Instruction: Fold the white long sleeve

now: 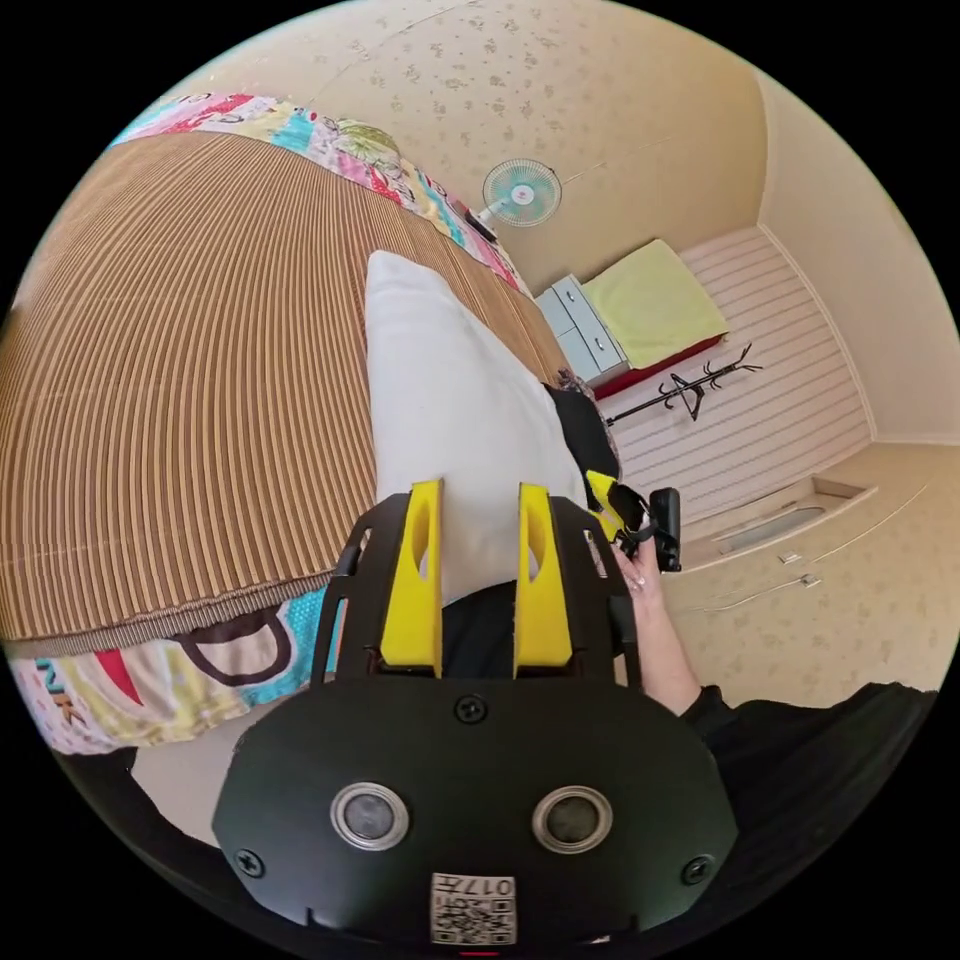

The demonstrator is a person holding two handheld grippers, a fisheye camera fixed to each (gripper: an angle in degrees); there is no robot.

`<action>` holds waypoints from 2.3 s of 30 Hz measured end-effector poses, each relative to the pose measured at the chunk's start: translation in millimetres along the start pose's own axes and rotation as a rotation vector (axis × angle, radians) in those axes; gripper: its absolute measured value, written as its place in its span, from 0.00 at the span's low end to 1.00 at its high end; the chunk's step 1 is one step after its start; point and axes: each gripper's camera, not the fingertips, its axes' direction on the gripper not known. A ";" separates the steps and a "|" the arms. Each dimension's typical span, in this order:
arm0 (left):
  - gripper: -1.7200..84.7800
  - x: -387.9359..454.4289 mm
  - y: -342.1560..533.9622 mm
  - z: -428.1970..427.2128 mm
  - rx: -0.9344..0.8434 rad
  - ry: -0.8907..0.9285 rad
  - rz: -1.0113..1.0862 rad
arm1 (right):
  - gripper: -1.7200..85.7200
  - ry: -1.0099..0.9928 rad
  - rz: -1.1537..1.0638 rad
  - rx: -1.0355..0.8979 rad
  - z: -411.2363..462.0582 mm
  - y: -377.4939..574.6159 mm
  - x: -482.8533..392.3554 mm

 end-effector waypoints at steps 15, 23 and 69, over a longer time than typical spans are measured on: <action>0.23 -77.9 -105.8 31.1 -0.340 0.234 -0.104 | 0.21 -0.204 -0.062 -0.209 55.7 -90.3 -2.2; 0.21 -35.1 -113.9 -221.9 -0.113 0.180 -0.162 | 0.20 -0.407 -0.220 -0.358 115.2 -136.9 -240.7; 0.19 94.0 -157.0 -544.5 0.368 -0.663 -0.493 | 0.03 0.218 -0.215 -0.154 10.1 -230.2 -471.8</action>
